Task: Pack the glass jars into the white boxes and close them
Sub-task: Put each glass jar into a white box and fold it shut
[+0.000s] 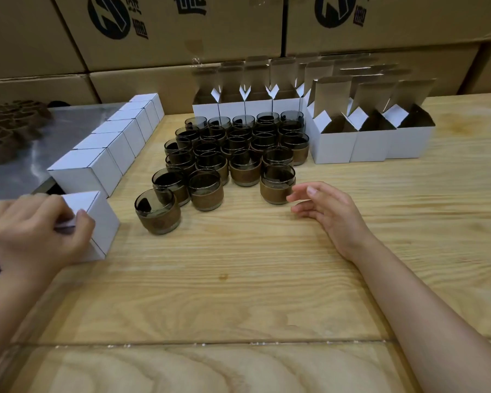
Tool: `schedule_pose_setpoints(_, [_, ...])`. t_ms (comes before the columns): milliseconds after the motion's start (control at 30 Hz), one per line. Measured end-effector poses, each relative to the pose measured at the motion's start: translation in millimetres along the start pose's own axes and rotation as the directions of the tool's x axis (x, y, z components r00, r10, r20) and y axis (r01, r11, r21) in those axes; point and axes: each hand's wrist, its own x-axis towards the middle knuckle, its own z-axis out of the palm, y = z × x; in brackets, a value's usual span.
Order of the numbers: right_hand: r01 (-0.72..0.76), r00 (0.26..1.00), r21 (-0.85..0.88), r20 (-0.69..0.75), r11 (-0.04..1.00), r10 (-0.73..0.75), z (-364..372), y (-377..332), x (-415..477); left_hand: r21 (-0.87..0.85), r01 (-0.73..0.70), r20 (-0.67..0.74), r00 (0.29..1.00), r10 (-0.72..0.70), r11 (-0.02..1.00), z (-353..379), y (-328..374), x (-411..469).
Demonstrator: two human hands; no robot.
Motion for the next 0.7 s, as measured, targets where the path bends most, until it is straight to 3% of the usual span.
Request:
schedule_pose_setpoints(333, [0.005,1.0,0.003,0.004,1.0,-0.005,-2.9,3.6,2.6,0.137,0.089,0.085,0.991,-0.101,0.987,22.7,-43.2,30.8])
schedule_pose_setpoints(633, [-0.001,1.0,0.019,0.006,1.0,0.001,-0.9,1.5,1.9,0.035,0.138,0.084,0.987,-0.14,0.99,24.1,-39.5,27.3])
schedule_pose_setpoints(700, [-0.003,1.0,0.017,0.006,1.0,0.003,-1.4,1.9,2.2,-0.057,0.197,0.081,0.978,-0.192,0.979,22.1,-32.2,30.4])
